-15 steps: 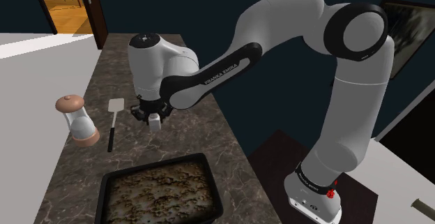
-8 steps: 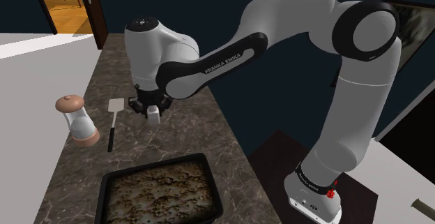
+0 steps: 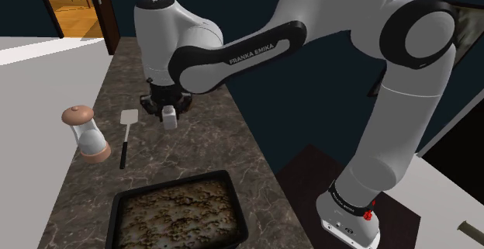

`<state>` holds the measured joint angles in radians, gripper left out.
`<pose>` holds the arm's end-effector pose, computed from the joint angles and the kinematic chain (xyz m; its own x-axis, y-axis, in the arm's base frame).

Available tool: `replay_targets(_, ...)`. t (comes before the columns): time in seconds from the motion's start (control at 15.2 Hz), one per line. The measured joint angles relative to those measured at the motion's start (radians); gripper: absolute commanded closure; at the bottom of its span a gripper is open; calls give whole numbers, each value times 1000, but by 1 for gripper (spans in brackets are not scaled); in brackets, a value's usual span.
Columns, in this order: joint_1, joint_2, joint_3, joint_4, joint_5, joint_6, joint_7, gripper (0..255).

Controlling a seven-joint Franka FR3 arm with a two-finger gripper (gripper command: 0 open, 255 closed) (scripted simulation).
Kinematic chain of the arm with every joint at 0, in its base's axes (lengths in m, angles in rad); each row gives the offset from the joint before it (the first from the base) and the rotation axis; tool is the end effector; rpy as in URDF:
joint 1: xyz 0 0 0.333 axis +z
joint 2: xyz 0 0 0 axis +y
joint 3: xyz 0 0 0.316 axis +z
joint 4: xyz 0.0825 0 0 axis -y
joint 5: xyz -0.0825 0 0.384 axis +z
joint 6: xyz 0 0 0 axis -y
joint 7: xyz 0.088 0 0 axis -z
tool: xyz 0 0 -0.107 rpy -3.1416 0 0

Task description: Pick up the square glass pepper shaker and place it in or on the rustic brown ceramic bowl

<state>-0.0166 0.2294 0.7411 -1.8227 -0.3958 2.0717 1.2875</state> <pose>0.4920 0.3739 0.4476 0.8960 -0.3869 0.2179 -0.3939 -0.9191 -0.0119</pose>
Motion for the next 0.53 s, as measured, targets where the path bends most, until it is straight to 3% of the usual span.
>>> replay_targets(0.53,-6,-30,10,69,37,-85,-37,255)
